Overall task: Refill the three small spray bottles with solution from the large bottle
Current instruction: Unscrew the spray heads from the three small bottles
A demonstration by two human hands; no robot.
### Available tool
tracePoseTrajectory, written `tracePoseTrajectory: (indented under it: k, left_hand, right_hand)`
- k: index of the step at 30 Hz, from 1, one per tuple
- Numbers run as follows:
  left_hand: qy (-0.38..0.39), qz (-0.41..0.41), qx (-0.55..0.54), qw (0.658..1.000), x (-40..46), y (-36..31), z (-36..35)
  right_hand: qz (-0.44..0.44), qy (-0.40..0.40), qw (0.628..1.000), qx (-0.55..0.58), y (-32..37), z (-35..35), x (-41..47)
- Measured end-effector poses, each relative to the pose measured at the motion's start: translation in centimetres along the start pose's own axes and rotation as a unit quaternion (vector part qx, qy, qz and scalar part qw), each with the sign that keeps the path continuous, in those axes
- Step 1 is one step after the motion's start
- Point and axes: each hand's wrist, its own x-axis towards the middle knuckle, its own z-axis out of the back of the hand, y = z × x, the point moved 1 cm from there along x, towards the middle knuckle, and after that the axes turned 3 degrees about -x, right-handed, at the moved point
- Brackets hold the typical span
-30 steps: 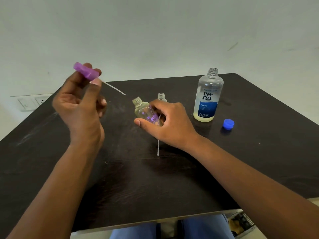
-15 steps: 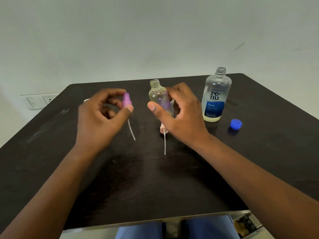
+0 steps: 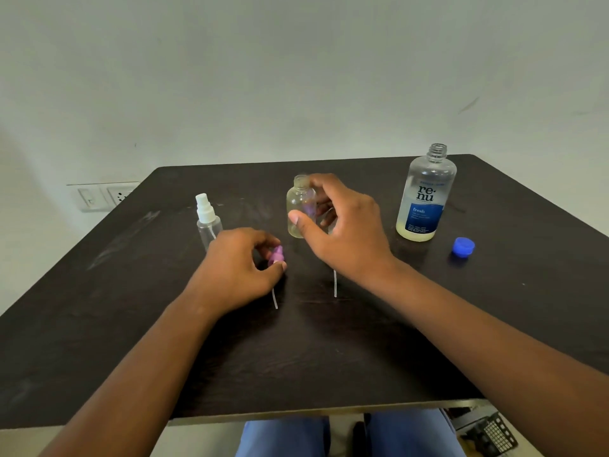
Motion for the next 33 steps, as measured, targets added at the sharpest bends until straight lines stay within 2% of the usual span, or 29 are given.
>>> tracePoseTrajectory:
  k: [12, 28, 33]
  left_hand:
    - [-0.013, 0.032, -0.001, 0.999, 0.0, 0.4, -0.2]
    - [-0.023, 0.034, -0.018, 0.999, -0.1, 0.3, -0.1]
    - [-0.067, 0.018, -0.051, 0.996, -0.3, 0.4, 0.1]
  right_hand:
    - [-0.093, 0.14, 0.983, -0.069, 0.6, -4.2, 2.3]
    - [-0.106, 0.124, 0.985, -0.064, 0.5, -4.3, 1.2]
    - [-0.094, 0.096, 0.989, -0.068, 0.9, -3.7, 1.1]
